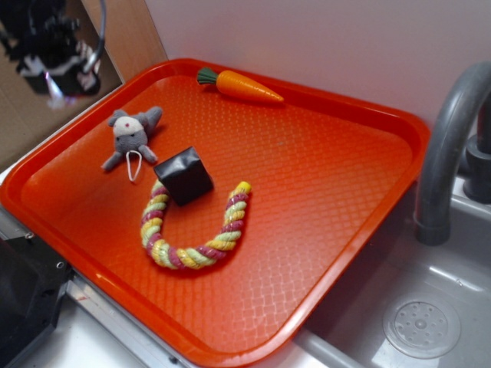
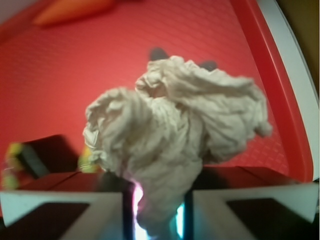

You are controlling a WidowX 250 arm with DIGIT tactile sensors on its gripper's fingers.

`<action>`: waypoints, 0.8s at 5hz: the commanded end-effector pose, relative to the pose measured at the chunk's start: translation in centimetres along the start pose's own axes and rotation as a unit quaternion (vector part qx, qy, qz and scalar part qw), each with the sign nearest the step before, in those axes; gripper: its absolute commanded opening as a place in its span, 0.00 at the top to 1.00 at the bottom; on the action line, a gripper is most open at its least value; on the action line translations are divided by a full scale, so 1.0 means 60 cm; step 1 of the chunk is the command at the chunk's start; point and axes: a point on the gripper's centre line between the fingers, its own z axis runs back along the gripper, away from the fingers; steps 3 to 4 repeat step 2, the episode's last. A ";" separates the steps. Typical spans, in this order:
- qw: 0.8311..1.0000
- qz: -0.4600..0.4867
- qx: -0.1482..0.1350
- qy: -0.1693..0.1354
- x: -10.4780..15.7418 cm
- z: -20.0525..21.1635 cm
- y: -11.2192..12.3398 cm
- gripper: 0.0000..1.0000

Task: Grab the white paper.

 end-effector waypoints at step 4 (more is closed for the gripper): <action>0.997 -0.038 -0.070 0.008 -0.014 0.126 -0.089 1.00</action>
